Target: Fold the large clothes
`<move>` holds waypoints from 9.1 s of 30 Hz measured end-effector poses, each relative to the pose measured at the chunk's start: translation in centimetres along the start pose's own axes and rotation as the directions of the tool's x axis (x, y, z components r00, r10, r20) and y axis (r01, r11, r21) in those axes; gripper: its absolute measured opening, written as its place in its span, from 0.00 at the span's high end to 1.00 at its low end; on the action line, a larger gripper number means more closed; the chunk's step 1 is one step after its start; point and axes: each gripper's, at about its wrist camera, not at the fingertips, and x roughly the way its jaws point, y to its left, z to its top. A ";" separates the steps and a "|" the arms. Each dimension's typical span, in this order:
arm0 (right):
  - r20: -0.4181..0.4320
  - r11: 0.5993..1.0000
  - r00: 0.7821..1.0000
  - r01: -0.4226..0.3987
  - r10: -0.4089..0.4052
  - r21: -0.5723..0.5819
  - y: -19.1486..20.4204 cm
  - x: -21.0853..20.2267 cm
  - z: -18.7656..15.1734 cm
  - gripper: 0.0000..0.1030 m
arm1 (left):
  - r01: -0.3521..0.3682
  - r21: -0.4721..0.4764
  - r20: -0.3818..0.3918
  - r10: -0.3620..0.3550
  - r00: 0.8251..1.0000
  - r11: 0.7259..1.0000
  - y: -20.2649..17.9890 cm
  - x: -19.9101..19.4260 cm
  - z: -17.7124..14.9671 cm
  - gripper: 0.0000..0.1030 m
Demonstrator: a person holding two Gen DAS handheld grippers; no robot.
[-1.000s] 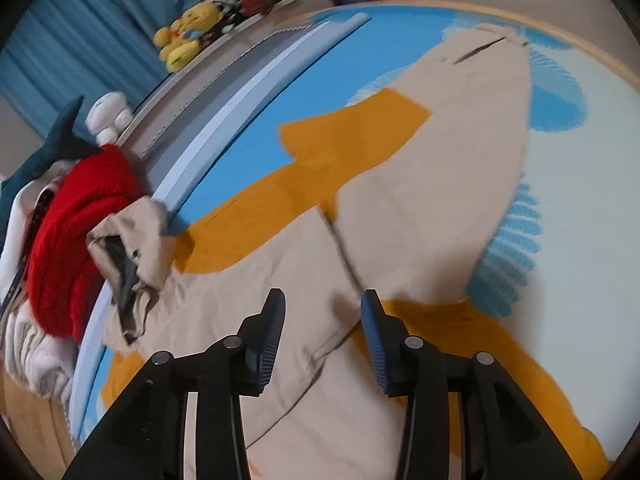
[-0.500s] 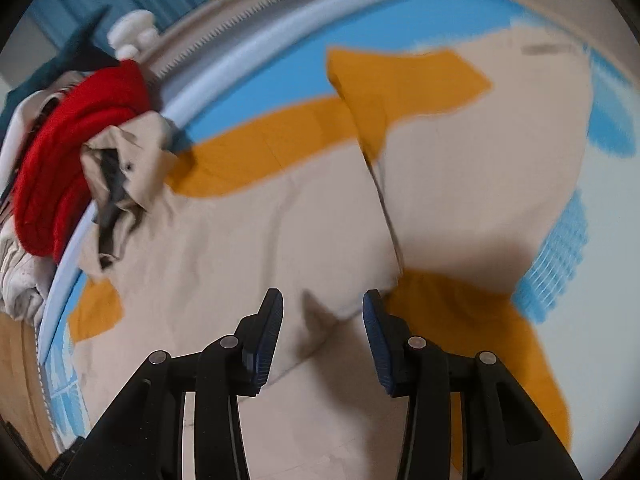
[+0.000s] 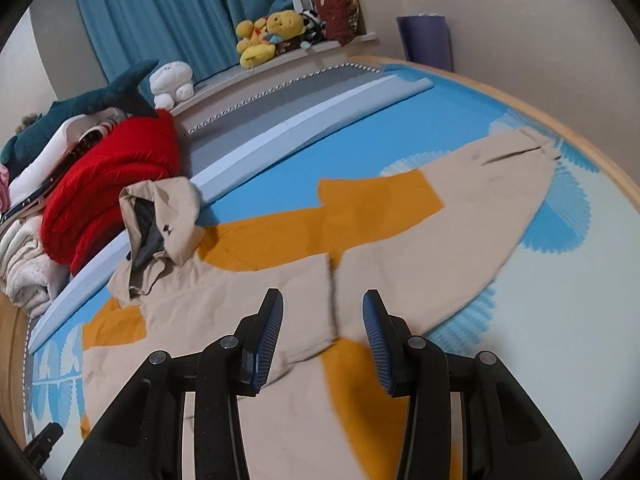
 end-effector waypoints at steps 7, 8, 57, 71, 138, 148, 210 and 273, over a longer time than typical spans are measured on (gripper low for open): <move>0.025 0.997 0.997 0.070 -0.071 0.034 -8.8 -1.7 2.6 0.58 | 0.017 0.059 -0.011 -0.017 1.000 0.998 -1.7 1.2 0.3 0.66; 0.014 0.996 0.998 0.055 -0.056 0.063 -11.0 -2.0 3.3 0.58 | 0.021 0.055 -0.012 -0.021 1.000 0.998 -1.8 1.5 0.5 0.66; 0.220 0.983 0.958 -0.171 0.183 -0.072 -5.5 5.5 14.6 0.98 | 0.057 -0.031 -0.030 -0.058 0.998 0.998 0.9 2.9 2.2 0.66; -0.330 0.859 0.902 -0.387 0.277 -0.336 19.3 4.5 -10.9 0.95 | 0.068 -0.119 -0.069 -0.076 0.995 0.991 4.3 1.2 2.6 0.62; -0.282 0.958 0.920 -0.234 0.274 0.168 10.0 5.9 -7.3 0.49 | 0.161 -0.402 -0.128 -0.229 0.965 0.901 8.4 6.9 1.7 0.80; -0.345 0.940 0.924 -0.042 0.166 0.339 2.8 9.1 -6.6 0.49 | 0.170 -0.476 -0.283 -0.334 0.899 0.863 7.5 10.8 -1.1 0.76; -0.357 0.992 0.934 0.053 -0.009 0.115 3.5 11.5 -7.2 0.56 | -0.138 -0.278 -0.280 0.057 0.958 0.951 10.1 11.0 0.0 0.78; -0.159 0.956 0.986 0.003 -0.052 -0.293 8.9 3.4 -2.8 0.79 | 0.055 -0.133 0.068 -0.046 0.997 0.990 -2.0 24.6 36.1 0.54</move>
